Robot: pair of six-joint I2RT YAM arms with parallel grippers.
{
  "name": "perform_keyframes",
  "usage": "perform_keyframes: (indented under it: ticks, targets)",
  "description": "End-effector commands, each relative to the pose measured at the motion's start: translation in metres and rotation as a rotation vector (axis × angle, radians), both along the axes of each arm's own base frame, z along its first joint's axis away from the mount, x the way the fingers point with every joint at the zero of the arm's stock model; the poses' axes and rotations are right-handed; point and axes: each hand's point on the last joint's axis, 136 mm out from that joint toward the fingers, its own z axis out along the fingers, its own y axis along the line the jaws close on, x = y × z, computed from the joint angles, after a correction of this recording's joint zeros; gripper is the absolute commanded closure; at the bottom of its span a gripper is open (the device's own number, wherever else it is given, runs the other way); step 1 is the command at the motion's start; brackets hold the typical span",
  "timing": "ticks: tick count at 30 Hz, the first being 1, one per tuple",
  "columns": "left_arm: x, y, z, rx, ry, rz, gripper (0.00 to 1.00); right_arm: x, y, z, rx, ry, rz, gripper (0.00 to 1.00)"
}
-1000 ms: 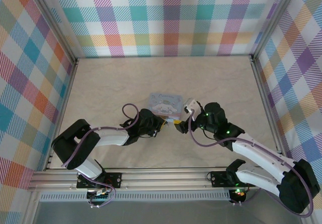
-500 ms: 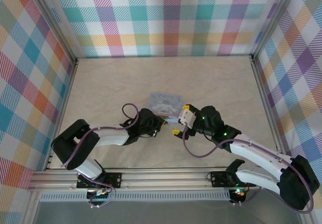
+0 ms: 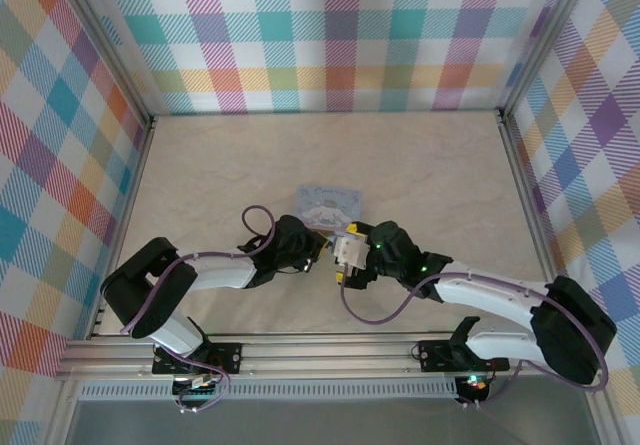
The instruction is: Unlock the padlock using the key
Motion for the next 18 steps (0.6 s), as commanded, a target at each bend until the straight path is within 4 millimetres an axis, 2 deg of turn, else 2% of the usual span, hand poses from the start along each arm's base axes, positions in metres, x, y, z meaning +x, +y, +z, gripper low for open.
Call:
perform_keyframes:
  ticks: [1,5,12,18]
  targets:
    - [0.001,-0.007,0.016,-0.03,-0.025,-0.007,1.0,0.006,0.009,0.002,-0.02,-0.052,0.003,0.01]
    - [0.0,-0.006,0.016,-0.028,-0.023,-0.007,1.0,0.014,0.013,-0.006,-0.043,-0.027,-0.053,0.12]
    - [0.001,-0.006,0.016,-0.029,-0.025,-0.002,1.0,0.014,0.024,-0.017,-0.062,-0.034,-0.054,0.21]
    - [0.0,-0.004,0.015,-0.024,-0.024,0.002,1.0,0.02,0.03,-0.023,-0.071,-0.043,-0.074,0.35]
